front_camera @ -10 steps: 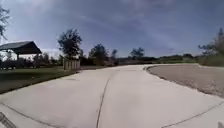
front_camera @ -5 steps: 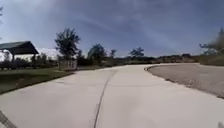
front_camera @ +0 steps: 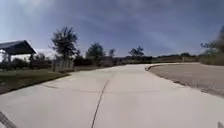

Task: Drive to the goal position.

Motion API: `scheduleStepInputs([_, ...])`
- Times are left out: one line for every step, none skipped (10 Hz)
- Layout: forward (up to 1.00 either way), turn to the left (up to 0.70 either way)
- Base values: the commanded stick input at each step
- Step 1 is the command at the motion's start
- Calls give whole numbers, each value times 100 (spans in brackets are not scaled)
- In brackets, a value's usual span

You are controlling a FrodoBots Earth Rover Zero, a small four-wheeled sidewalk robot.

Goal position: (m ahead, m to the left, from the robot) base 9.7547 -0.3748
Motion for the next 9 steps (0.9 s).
scheduleStepInputs([85, 0])
scheduleStepInputs([85, 0])
scheduleStepInputs([85, 0])
scheduleStepInputs([85, 0])
scheduleStepInputs([85, 0])
scheduleStepInputs([85, 0])
scheduleStepInputs([85, 0])
scheduleStepInputs([85, 0])
scheduleStepInputs([85, 0])
